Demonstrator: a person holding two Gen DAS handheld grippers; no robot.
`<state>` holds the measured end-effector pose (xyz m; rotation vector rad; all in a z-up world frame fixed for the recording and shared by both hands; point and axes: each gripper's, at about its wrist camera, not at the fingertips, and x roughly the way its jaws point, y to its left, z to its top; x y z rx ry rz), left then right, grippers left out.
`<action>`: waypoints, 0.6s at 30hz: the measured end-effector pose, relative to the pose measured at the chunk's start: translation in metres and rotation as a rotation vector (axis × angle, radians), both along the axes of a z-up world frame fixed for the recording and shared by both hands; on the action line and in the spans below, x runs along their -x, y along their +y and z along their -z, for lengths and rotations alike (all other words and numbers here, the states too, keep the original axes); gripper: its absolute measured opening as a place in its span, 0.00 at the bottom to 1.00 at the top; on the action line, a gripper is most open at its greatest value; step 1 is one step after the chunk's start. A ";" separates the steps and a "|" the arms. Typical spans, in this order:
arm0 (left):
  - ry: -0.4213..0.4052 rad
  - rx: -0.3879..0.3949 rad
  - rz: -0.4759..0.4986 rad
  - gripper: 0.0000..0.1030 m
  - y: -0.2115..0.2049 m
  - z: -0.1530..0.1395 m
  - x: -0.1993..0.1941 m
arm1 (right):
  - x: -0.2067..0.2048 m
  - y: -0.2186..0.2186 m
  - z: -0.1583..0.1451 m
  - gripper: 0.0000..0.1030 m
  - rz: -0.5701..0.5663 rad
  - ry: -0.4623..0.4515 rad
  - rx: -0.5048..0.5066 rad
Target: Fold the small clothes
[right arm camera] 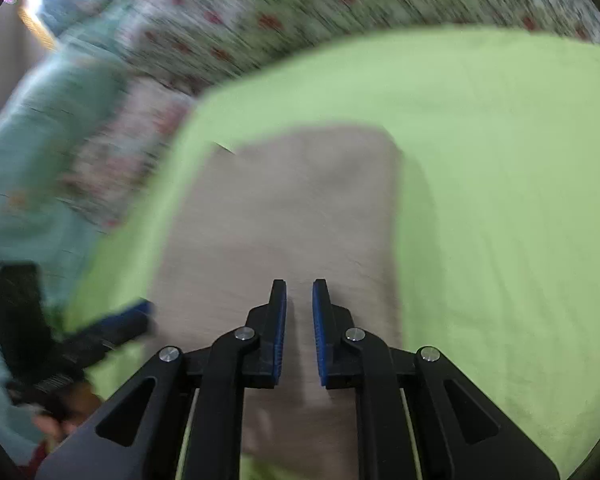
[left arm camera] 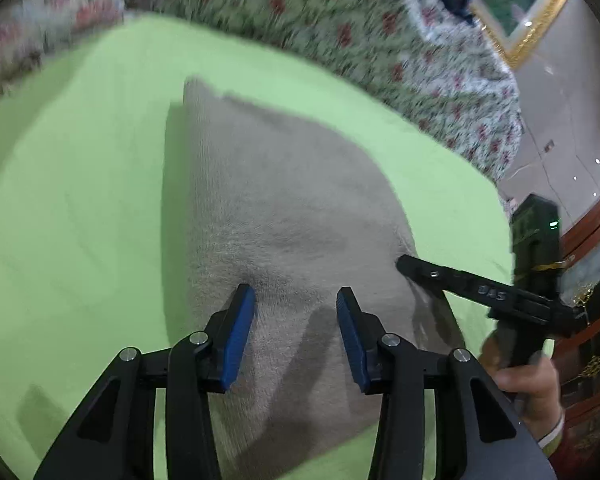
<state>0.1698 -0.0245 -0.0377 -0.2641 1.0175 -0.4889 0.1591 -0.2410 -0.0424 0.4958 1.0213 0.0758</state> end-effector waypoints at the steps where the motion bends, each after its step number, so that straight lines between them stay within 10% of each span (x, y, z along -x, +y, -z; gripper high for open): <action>1: -0.011 -0.035 -0.002 0.36 -0.003 0.003 -0.002 | -0.003 -0.006 0.009 0.05 0.006 0.000 -0.030; 14: -0.070 -0.027 0.042 0.39 0.006 -0.022 0.059 | 0.046 -0.004 -0.030 0.07 -0.045 -0.076 0.035; 18: -0.041 -0.060 0.049 0.47 0.005 -0.003 0.083 | 0.076 -0.001 -0.008 0.36 -0.049 -0.015 0.054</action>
